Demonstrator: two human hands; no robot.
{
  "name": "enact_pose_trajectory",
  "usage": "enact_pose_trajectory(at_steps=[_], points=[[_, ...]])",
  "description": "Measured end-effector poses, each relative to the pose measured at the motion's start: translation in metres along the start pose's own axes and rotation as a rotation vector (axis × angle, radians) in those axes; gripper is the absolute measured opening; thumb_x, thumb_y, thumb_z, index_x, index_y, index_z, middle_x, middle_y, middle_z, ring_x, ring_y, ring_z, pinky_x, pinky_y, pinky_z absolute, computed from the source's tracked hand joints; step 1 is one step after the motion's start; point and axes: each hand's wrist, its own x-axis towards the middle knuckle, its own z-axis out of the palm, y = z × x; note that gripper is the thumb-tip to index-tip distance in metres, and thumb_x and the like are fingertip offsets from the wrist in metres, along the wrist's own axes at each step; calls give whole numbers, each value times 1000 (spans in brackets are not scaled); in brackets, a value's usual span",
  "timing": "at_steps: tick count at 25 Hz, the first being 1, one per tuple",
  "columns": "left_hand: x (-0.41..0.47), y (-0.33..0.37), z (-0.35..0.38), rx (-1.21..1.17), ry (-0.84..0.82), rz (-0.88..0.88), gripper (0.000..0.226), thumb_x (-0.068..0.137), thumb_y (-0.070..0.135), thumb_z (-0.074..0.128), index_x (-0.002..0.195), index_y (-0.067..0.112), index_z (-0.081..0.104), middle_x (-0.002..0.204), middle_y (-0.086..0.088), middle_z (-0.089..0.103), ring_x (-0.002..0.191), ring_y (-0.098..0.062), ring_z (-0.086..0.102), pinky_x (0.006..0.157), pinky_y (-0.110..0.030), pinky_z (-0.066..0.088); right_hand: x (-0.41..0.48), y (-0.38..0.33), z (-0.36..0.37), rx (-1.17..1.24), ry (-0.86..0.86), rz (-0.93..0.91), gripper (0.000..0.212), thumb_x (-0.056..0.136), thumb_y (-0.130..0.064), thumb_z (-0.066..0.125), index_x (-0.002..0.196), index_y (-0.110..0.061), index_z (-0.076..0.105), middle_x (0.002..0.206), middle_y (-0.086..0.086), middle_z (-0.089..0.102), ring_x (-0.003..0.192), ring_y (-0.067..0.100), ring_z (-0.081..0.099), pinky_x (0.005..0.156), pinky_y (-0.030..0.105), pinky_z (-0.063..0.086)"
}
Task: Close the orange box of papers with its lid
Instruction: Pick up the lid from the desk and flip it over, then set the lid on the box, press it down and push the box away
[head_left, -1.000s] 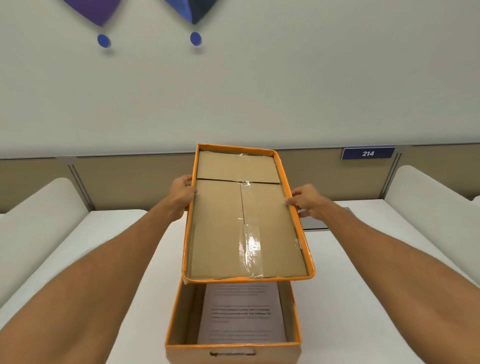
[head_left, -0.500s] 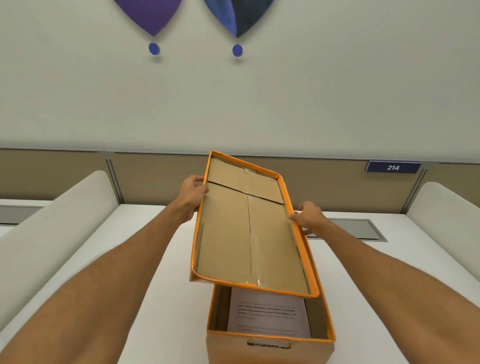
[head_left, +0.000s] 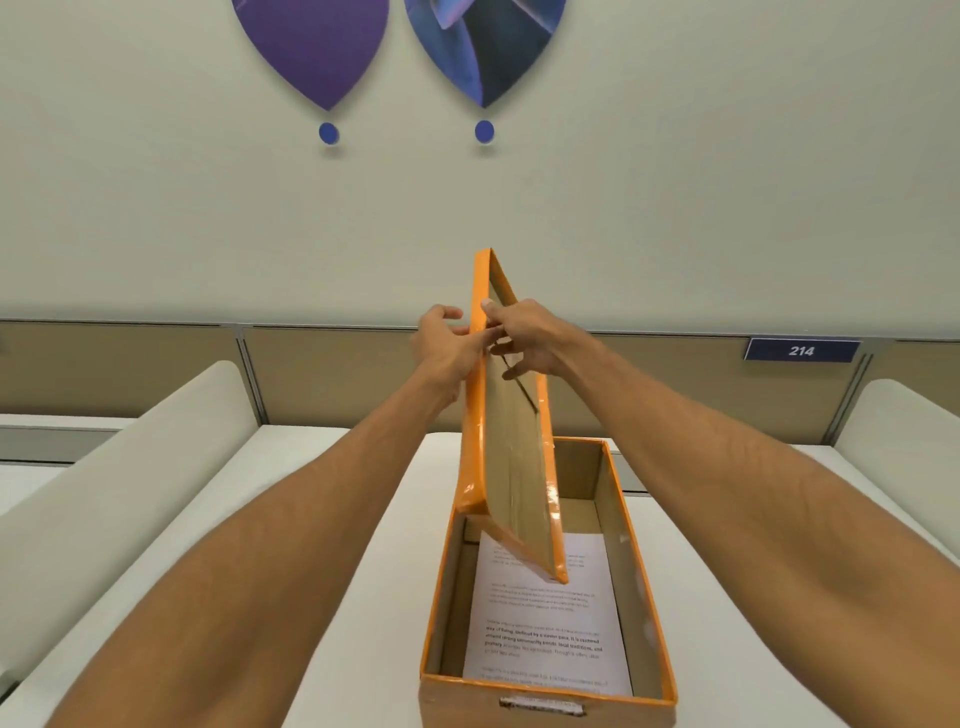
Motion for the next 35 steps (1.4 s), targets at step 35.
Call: enact_pose_trajectory(at_steps=[35], points=[[10,-146,-23,-27,-75,-559,35,100,21,41,125,4,59,120,-16,64,112,-34,61,101,-51,48,-19,173,-69,-12,354,201,54,85,-29,71,131,-9,49,123,13,63,100,30,66,85,46,57]])
